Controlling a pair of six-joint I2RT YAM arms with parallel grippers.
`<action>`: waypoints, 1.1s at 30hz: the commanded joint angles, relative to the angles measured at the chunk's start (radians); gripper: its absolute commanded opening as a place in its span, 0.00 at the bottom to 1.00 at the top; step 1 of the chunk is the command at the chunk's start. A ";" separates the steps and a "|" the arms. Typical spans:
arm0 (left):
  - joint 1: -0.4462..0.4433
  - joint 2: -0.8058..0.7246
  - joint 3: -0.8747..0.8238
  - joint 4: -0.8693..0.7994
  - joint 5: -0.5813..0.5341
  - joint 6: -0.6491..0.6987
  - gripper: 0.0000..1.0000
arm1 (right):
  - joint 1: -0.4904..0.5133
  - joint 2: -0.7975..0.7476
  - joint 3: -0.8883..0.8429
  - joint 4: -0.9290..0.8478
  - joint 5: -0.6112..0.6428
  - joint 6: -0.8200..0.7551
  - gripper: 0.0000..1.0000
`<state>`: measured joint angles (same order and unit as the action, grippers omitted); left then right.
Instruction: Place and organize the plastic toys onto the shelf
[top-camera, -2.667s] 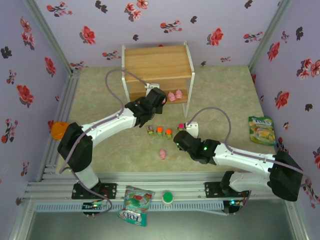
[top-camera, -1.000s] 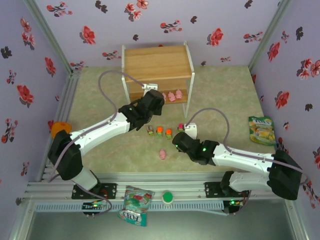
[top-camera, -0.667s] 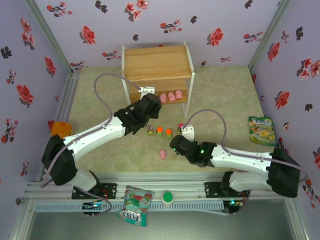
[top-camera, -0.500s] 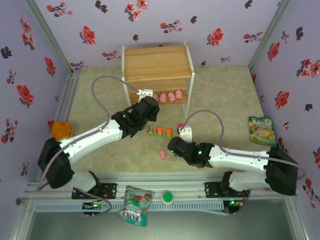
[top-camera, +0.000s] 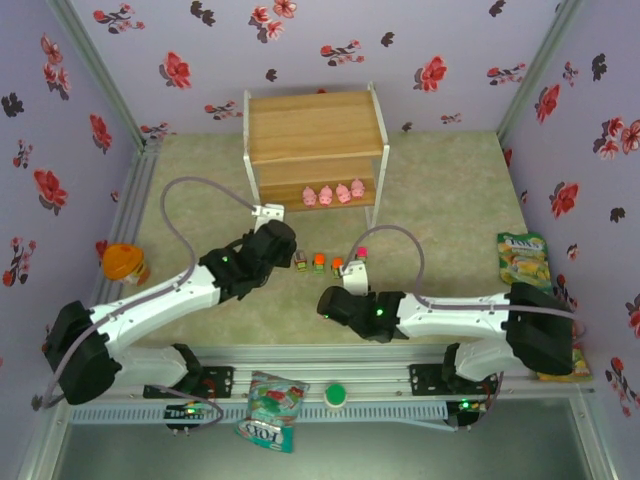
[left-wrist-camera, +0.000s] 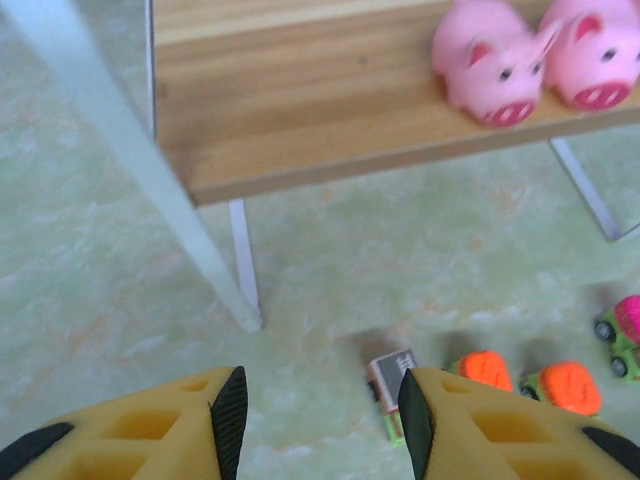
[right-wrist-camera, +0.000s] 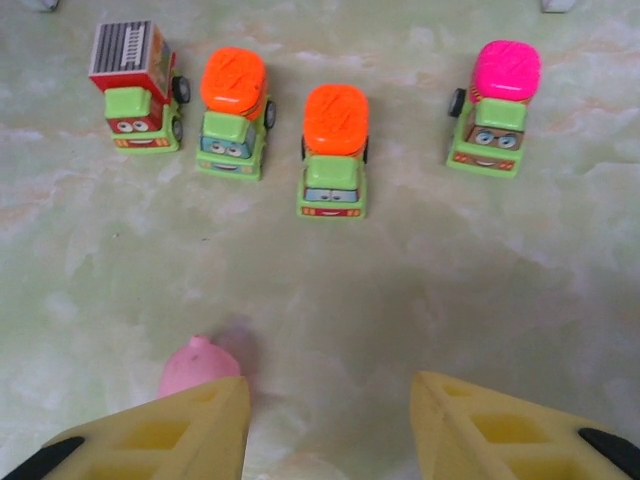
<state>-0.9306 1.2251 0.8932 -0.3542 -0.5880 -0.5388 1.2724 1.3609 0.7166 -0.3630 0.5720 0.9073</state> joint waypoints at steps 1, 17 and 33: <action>-0.006 -0.058 -0.047 -0.030 -0.036 -0.043 0.49 | 0.024 0.037 0.036 0.015 0.040 0.047 0.48; -0.012 -0.226 -0.251 -0.077 -0.052 -0.108 0.51 | 0.096 0.226 0.109 0.061 0.017 0.156 0.57; -0.012 -0.248 -0.307 -0.075 -0.076 -0.131 0.51 | 0.114 0.313 0.159 -0.030 0.053 0.283 0.56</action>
<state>-0.9379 0.9951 0.5999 -0.4236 -0.6285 -0.6456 1.3766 1.6550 0.8585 -0.3336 0.5766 1.1278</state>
